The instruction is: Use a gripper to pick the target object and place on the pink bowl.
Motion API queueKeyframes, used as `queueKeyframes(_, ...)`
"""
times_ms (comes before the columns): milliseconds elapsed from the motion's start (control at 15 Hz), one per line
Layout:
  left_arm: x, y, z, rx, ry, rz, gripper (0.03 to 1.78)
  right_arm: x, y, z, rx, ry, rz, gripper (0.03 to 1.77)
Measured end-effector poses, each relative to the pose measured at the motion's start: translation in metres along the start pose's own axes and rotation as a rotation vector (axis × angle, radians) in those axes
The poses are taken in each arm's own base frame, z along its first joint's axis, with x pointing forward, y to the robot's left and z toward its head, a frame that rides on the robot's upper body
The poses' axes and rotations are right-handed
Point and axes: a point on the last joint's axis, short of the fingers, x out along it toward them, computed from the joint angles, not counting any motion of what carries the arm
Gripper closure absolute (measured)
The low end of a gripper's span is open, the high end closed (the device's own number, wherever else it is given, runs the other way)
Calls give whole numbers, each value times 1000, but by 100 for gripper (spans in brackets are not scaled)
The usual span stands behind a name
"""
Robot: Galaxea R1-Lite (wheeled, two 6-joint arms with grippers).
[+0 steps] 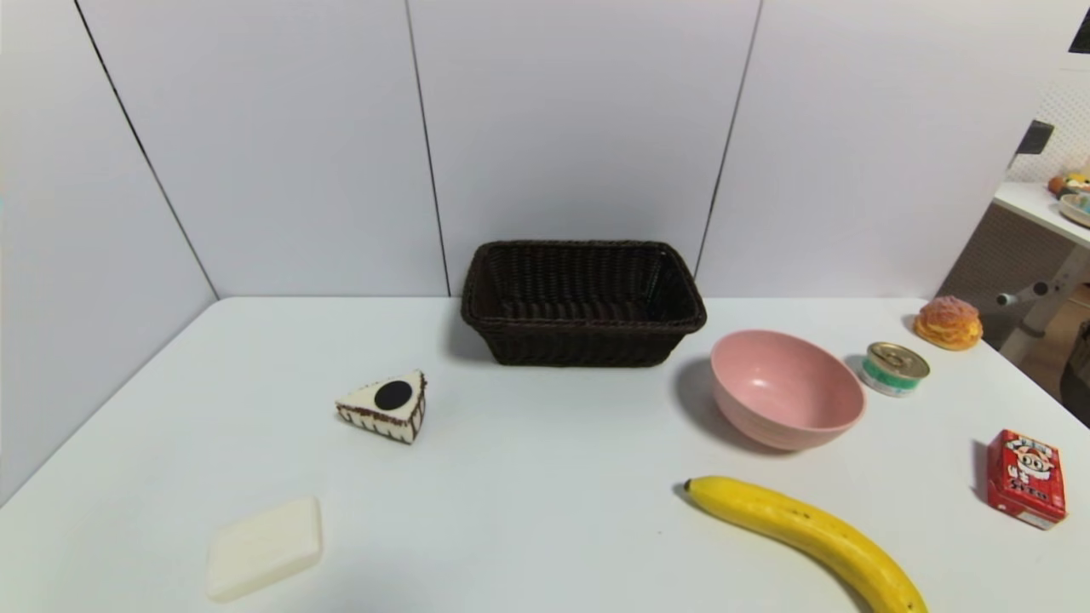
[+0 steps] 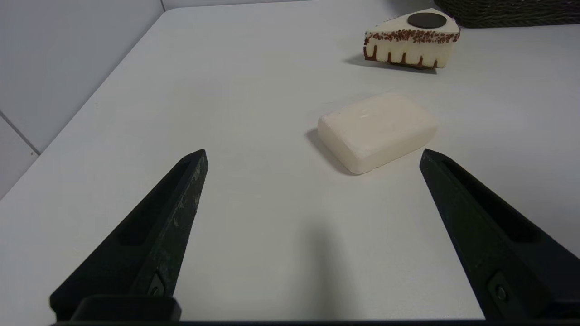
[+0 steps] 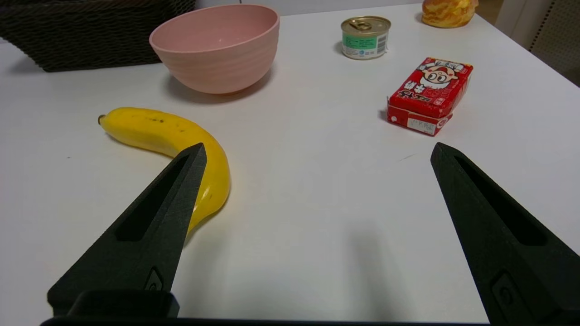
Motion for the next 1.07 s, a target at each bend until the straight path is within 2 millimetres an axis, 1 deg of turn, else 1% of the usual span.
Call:
queueKeyframes(333,0,0,0,0,0,0,12,0,0,1,-10,-1,1,9)
queueKeyframes(400,0,0,0,0,0,0,12,1,0,2,-15,5,3,9)
queueKeyframes(467,0,0,0,0,0,0,12,3,1,8,-26,9,12,9)
queueKeyframes(600,0,0,0,0,0,0,12,9,3,32,-43,10,53,9)
queueKeyframes(733,0,0,0,-1,0,0,12,19,8,69,-76,9,167,9)
queueKeyframes(800,0,0,0,0,0,0,12,26,10,82,-94,23,223,9)
queueKeyframes(933,0,0,0,0,0,0,12,44,17,110,-137,75,325,9)
queueKeyframes(1067,0,0,0,0,0,0,12,64,26,137,-190,171,395,9)
